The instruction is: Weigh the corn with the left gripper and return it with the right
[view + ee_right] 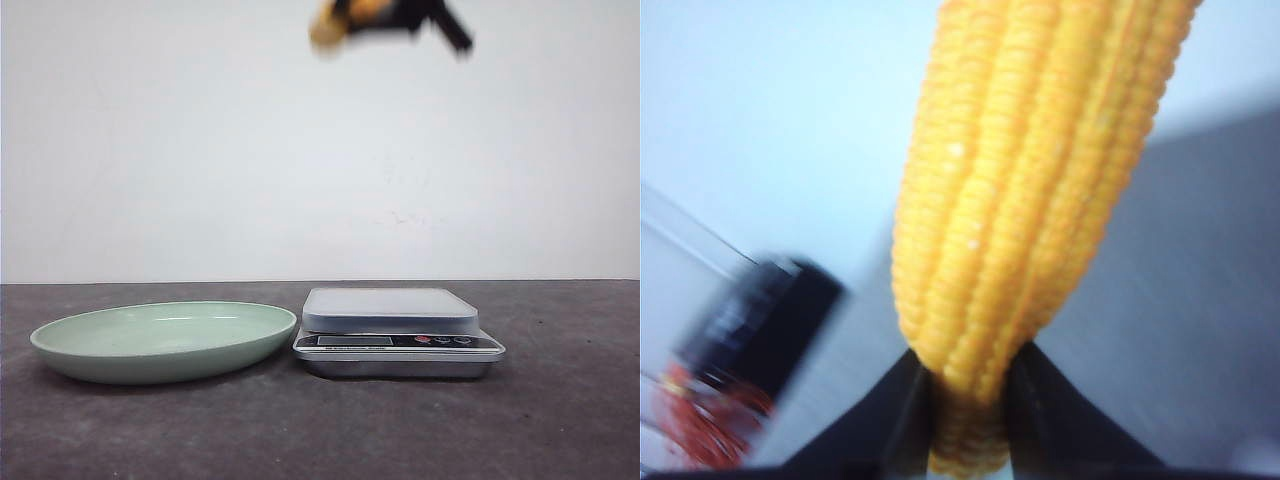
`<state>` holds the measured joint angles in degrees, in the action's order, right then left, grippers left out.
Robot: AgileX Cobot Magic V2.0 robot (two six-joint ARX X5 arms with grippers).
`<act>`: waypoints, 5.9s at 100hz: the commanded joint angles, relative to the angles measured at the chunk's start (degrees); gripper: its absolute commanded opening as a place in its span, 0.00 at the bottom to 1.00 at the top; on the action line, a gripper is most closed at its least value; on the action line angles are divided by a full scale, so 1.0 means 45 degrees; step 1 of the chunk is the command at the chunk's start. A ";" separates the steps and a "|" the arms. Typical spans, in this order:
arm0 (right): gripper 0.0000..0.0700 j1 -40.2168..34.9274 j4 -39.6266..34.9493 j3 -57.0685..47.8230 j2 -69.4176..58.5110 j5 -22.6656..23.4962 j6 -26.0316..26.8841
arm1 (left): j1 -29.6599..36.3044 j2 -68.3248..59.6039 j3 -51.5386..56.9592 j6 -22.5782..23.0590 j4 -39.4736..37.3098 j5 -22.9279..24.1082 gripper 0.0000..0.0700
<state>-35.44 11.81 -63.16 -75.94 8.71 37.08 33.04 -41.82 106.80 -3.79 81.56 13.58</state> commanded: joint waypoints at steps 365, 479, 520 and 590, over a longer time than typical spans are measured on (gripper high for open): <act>0.01 -0.0272 -1.2585 -0.0121 1.2507 -0.5144 -0.7859 | 0.0087 -0.0131 -0.2419 -0.4838 -0.3837 -0.1336 0.00; 0.01 0.2152 -1.4751 -0.0121 1.4260 -0.5042 -0.8247 | 0.0087 -0.0117 -0.2404 -0.5693 -0.4410 -0.1331 0.00; 0.01 0.4852 -0.9816 0.5285 1.5577 -0.7684 -0.9190 | 0.0087 -0.0102 -0.2404 -0.5693 -0.4410 -0.1336 0.00; 0.01 0.7334 -0.4444 1.3415 1.6825 -0.2195 -0.7898 | 0.0087 -0.0102 -0.2399 -0.5693 -0.4405 -0.1321 0.00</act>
<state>-2.46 -8.75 -3.40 -0.21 -2.22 0.54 33.12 -41.95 94.70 -29.39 62.46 7.60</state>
